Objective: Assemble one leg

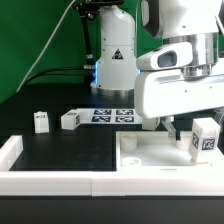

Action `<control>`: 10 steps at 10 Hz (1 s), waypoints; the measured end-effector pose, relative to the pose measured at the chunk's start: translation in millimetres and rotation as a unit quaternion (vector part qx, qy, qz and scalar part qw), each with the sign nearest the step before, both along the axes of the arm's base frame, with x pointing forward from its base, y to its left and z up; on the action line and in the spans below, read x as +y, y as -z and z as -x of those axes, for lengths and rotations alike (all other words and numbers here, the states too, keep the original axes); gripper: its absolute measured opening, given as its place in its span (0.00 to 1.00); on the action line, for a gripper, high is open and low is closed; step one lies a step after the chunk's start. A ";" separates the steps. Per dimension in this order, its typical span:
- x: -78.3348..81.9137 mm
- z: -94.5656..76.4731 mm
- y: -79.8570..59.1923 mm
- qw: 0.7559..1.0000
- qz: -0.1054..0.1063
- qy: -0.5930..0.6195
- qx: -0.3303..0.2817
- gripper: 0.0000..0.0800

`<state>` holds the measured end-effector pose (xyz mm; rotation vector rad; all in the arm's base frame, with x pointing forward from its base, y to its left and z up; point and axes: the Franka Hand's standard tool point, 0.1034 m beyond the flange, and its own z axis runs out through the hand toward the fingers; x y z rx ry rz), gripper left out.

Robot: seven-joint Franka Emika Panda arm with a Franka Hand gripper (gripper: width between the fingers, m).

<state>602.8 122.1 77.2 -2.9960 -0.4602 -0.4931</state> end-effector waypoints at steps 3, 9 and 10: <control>0.0 0.0 0.0 1.000 0.000 0.000 0.000 0.81; -3.2 2.2 -0.1 0.996 0.012 0.003 0.092 0.81; -5.3 -2.2 -2.9 0.995 0.013 0.002 0.101 0.81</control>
Offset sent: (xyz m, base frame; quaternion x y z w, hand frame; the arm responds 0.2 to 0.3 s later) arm 0.0000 0.0000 0.0000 0.0000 0.0000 0.0000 1.0000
